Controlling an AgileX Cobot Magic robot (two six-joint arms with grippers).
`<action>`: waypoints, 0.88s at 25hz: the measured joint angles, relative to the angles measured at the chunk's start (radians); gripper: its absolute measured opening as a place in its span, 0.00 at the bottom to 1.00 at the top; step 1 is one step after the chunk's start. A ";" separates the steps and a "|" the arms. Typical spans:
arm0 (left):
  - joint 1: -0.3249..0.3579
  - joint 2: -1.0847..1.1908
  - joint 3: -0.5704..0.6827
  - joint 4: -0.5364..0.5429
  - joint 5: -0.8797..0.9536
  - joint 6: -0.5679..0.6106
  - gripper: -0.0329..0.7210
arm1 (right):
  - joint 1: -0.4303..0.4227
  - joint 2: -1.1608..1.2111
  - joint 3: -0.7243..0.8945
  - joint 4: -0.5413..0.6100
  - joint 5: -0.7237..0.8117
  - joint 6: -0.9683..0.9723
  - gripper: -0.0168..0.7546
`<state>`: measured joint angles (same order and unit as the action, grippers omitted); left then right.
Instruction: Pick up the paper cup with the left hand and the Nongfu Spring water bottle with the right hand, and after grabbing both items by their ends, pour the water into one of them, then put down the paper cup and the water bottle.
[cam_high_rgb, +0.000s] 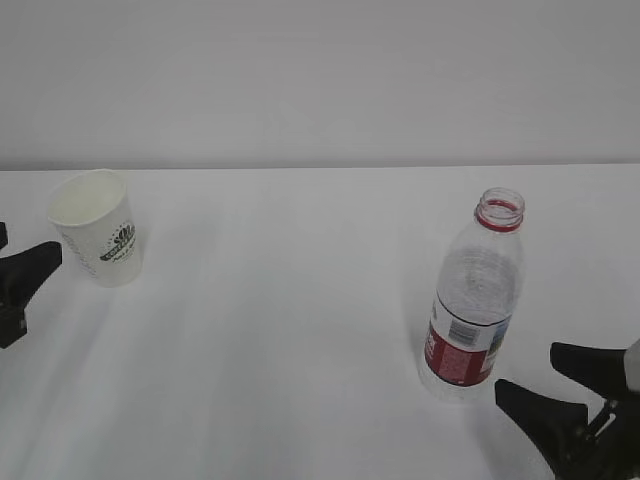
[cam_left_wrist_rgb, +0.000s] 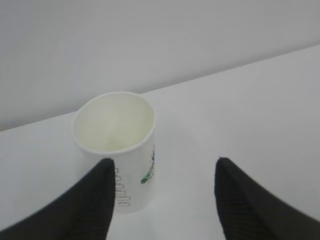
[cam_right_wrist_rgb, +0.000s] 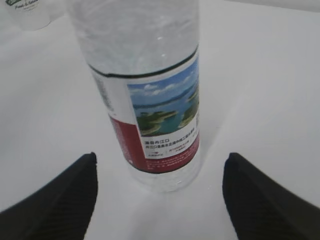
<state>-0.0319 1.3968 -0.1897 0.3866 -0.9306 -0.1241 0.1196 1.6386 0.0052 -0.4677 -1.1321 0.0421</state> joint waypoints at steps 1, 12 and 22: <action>0.000 0.017 0.000 0.007 -0.016 -0.005 0.66 | 0.000 0.001 0.000 -0.002 0.000 -0.006 0.78; 0.000 0.212 0.071 0.027 -0.203 -0.020 0.66 | 0.000 0.009 0.000 -0.004 -0.010 -0.032 0.78; 0.000 0.217 0.071 0.061 -0.209 -0.022 0.66 | 0.000 0.085 -0.063 -0.066 -0.012 -0.024 0.79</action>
<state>-0.0319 1.6135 -0.1188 0.4481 -1.1398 -0.1458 0.1196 1.7238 -0.0582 -0.5336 -1.1445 0.0181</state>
